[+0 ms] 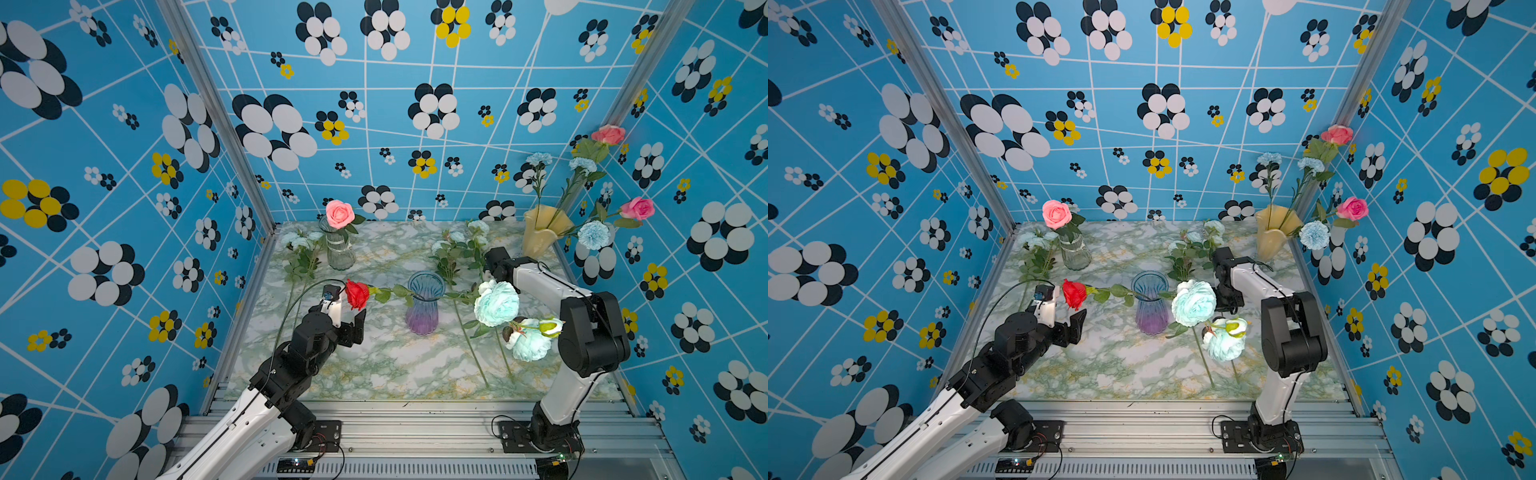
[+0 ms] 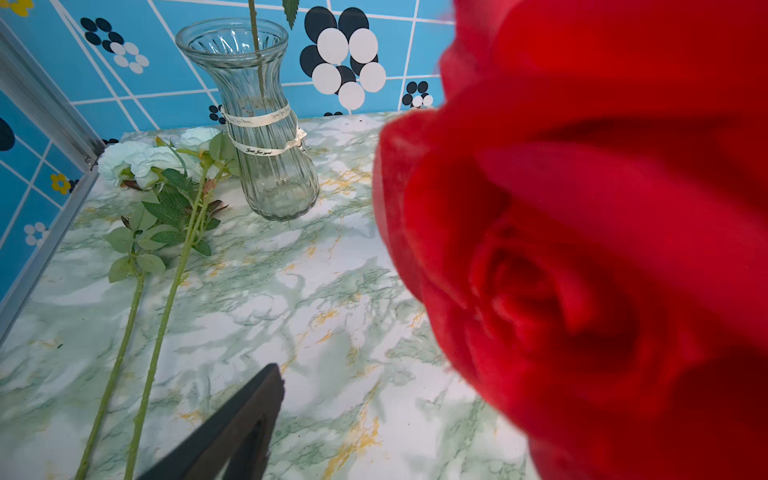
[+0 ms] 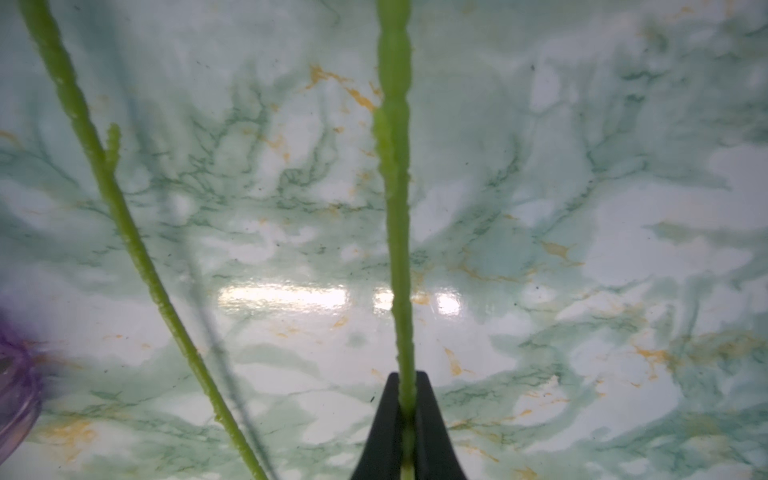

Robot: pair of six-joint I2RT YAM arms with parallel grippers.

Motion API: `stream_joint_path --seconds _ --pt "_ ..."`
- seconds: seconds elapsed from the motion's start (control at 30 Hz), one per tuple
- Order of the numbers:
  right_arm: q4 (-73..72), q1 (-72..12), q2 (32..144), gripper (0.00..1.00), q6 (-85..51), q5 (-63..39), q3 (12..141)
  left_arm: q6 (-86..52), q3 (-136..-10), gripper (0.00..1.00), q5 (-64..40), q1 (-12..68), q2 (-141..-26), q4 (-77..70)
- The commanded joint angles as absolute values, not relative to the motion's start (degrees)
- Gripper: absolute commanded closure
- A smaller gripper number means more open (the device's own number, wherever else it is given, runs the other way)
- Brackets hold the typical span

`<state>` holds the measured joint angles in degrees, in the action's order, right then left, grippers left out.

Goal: Pick out blue flowers from the vase
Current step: Place the flower at the center of the board.

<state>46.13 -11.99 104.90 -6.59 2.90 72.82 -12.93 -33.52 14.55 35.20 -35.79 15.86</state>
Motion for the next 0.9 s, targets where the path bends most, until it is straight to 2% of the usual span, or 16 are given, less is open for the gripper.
stream_joint_path --seconds 0.0,0.23,0.33,0.63,0.87 --pt "47.96 -12.63 106.37 1.00 -5.59 2.46 74.58 -14.96 -31.86 0.08 13.56 34.69 -35.26 12.66" --pt "48.03 -14.61 108.09 0.99 -5.93 2.46 73.69 -15.48 -30.95 0.08 13.45 34.63 -35.51 11.67" --pt "48.60 -16.03 109.32 0.91 -6.05 2.96 74.34 -15.85 -31.29 0.09 13.01 34.64 -35.66 11.69" --pt "48.25 -16.63 107.84 0.60 -7.97 4.77 74.22 -15.92 -35.35 0.08 12.84 34.67 -34.14 16.10" --pt "45.82 -16.67 99.14 0.50 -9.83 6.43 71.88 -13.97 -42.33 0.08 13.79 34.72 -32.73 20.72"
